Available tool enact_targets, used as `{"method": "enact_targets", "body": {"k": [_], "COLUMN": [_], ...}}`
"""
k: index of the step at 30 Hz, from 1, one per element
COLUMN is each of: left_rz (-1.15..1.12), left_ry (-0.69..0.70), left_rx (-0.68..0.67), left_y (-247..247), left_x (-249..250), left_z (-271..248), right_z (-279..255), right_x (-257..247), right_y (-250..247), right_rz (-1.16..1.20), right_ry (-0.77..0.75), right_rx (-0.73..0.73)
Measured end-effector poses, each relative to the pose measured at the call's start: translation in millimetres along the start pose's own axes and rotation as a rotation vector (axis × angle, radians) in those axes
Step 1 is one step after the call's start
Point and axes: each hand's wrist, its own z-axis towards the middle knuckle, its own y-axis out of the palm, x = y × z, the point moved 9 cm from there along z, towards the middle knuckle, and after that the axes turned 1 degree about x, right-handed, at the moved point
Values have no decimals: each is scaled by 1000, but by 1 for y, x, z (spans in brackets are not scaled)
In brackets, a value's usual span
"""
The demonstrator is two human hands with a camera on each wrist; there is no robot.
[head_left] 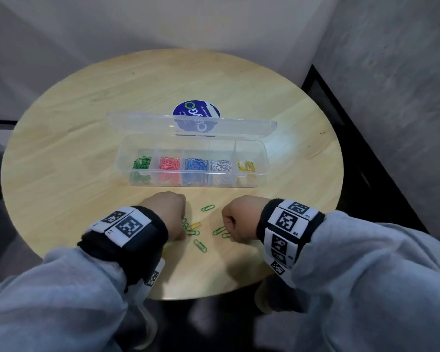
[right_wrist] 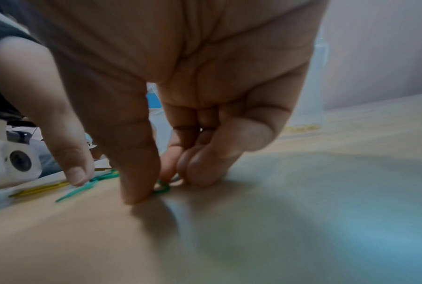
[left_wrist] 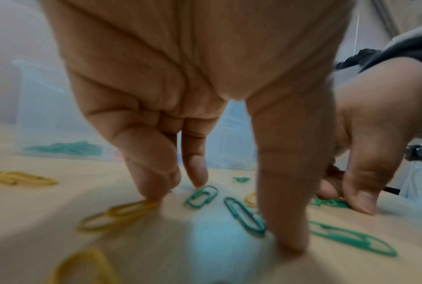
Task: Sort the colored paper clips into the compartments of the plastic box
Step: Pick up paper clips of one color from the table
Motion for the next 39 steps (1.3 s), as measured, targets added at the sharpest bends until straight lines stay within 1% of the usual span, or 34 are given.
{"method": "enact_targets", "body": {"k": [6,9,11,14,18,20,22,24,25,26,29,30,31,33,35,37,39], "left_rz": [-37,-41,-50,-54,-22,4,33,44,43,38,-29,-86,-169,-456,-842,-1190,-1465], "left_ry": [13,9,3,-6,-9,-14,-11,-9,-8,-6,-1,1,5,17,-2,-30,-19], "left_rx": [8,-1,-10,-15,-2,-10,-17,-25,-29,-28,3,20,29,15,-5,-10,-13], "left_y": [-1,0,1,0,-2,-2,-1,1,2,1,-5,-9,-12,-16,-20,-25,-31], "left_x": [3,2,0,0,4,6,7,8,8,8,2,-2,-7,-18,-27,-34,-34], "left_z": [4,6,8,7,2,-1,-2,-3,-4,-5,-7,-7,-5,-3,-2,-3,-5], "right_z": [4,5,3,-3,-7,-5,-2,0,0,0,2,4,7,11,15,16,17], "right_x": [-2,4,13,32,42,42,39,30,26,21,11,10,9,6,0,-5,-11], "right_y": [0,-5,-16,-33,-38,-35,-30,-24,-22,-21,-22,-22,-21,-18,-17,-18,-19], "right_rz": [14,113,281,715,1170,1302,1351,1302,1221,1086,534,381,278,178,123,83,85], "right_ry": [-14,-26,-18,-3,-18,4,20,12,3,-7,-2,11,33,49,40,44,38], "right_rx": [1,21,61,117,79,66,39,-6,-17,-9,82,105,110,100,100,104,98]}}
